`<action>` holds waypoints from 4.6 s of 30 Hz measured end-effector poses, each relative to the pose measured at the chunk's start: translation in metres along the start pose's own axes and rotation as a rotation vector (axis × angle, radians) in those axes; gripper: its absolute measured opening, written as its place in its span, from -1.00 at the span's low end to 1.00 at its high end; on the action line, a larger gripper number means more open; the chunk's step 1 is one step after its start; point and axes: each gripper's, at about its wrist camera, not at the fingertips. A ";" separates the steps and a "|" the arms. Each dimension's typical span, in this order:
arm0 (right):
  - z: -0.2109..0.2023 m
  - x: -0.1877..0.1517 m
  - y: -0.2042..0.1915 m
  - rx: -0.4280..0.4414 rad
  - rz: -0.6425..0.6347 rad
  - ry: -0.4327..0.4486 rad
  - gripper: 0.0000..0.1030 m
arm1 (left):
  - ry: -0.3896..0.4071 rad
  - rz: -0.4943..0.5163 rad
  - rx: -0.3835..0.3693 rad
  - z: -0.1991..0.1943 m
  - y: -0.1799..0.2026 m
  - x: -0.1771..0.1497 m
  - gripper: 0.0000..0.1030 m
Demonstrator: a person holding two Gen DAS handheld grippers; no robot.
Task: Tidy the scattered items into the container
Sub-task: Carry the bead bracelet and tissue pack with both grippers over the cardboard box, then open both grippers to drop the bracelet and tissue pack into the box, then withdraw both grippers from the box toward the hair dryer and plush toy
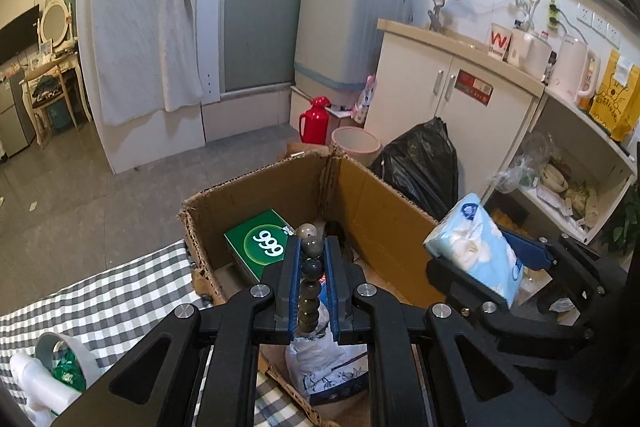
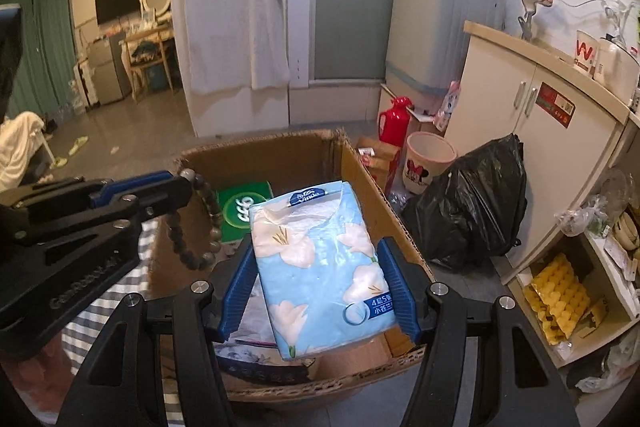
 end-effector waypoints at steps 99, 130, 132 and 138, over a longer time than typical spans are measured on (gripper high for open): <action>-0.138 0.014 -0.088 0.257 0.005 0.341 0.99 | 0.314 -0.130 0.358 -0.235 -0.080 -0.055 1.00; -0.155 -0.005 -0.184 0.366 -0.136 0.326 0.99 | 0.330 -0.214 0.664 -0.301 -0.137 -0.119 1.00; -0.155 -0.006 -0.189 0.373 -0.146 0.323 0.99 | 0.326 -0.228 0.675 -0.303 -0.141 -0.121 1.00; -0.155 -0.009 -0.201 0.376 -0.176 0.318 0.99 | 0.316 -0.250 0.677 -0.307 -0.149 -0.124 1.00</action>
Point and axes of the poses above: each gripper's, at about its wrist camera, not at the fingertips, and z roughly the way its jaws point, y to its right, x to its top, and after that the axes turned 14 degrees about -x, right-handed
